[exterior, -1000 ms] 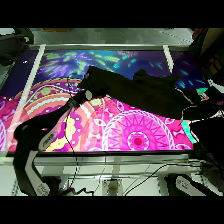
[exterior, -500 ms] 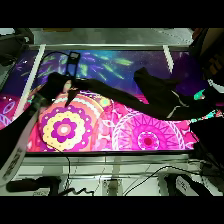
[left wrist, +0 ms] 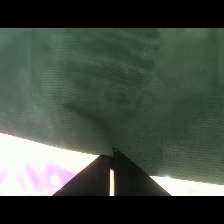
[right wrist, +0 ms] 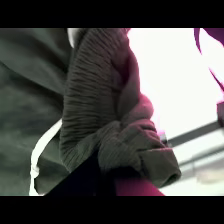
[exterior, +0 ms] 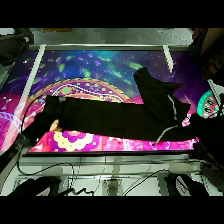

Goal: Fold the clothes and pants, and hang the long-sleeved shirts on hangers.

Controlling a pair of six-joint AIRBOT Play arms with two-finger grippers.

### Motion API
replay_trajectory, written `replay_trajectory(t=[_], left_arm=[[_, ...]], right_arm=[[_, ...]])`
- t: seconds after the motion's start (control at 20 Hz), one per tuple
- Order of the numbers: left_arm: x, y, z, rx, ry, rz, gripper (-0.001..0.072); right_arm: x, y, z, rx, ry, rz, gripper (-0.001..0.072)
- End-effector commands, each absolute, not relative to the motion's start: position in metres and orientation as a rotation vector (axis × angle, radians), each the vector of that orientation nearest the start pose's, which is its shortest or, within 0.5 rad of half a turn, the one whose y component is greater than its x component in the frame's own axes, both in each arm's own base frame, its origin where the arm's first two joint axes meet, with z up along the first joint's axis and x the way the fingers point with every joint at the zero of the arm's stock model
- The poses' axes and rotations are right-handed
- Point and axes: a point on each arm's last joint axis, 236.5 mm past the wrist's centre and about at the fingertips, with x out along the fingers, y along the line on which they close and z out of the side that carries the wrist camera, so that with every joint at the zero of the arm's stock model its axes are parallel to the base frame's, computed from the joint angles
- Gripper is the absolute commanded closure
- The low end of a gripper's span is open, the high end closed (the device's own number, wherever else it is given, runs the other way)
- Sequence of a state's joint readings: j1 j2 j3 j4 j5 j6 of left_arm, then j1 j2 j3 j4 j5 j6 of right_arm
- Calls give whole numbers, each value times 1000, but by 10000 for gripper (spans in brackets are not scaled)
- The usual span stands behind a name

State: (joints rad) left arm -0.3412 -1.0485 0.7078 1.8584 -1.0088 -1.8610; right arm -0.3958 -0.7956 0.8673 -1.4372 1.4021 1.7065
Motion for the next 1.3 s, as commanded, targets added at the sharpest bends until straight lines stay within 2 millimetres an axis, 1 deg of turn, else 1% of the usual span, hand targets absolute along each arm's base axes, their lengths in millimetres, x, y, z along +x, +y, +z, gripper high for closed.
replay_trajectory(t=[0.0,0.1,0.2,0.25,0.4,0.55,0.6,0.65,0.7,0.8,0.85,0.9,0.95,1.0,1.05,1.1,1.15,1.25], left_arm=[[250,-30,-72,227,1339,50,693],[241,-26,-70,219,1354,70,693],[234,-23,-70,223,1372,79,693],[231,-22,-72,226,1380,81,693],[222,-18,-79,236,1411,88,693],[209,-9,-82,262,1460,114,693],[207,-8,-82,268,1467,120,693],[207,-8,-82,267,1466,119,693],[207,-8,-82,267,1466,119,693],[207,-8,-82,267,1466,119,693],[207,-8,-82,267,1466,119,693],[208,-8,-82,268,1466,119,692],[208,-8,-82,268,1466,119,690],[208,-8,-82,268,1466,119,625],[207,-8,-82,267,1467,119,407],[207,-7,-82,268,1468,120,199],[207,-7,-82,269,1469,121,145],[207,-7,-82,269,1469,120,145]], right_arm=[[201,-51,2,537,1330,-365,675],[182,-43,-24,584,1385,-396,675],[168,-37,-40,595,1438,-398,675],[168,-37,-42,595,1437,-399,675],[178,-40,-41,594,1394,-399,675],[178,-40,-41,593,1393,-399,675],[178,-40,-41,593,1393,-399,654],[179,-41,-41,592,1390,-399,553],[180,-41,-40,589,1383,-397,393],[191,-39,-34,607,1345,-375,385],[197,-37,-26,619,1323,-362,383],[203,-40,-18,608,1298,-363,374],[208,-48,-9,583,1273,-375,270],[213,-58,2,537,1243,-389,74],[218,-66,12,477,1219,-380,11],[224,-71,24,437,1191,-367,11],[230,-74,36,410,1161,-356,11],[249,-85,58,338,1067,-336,16]])
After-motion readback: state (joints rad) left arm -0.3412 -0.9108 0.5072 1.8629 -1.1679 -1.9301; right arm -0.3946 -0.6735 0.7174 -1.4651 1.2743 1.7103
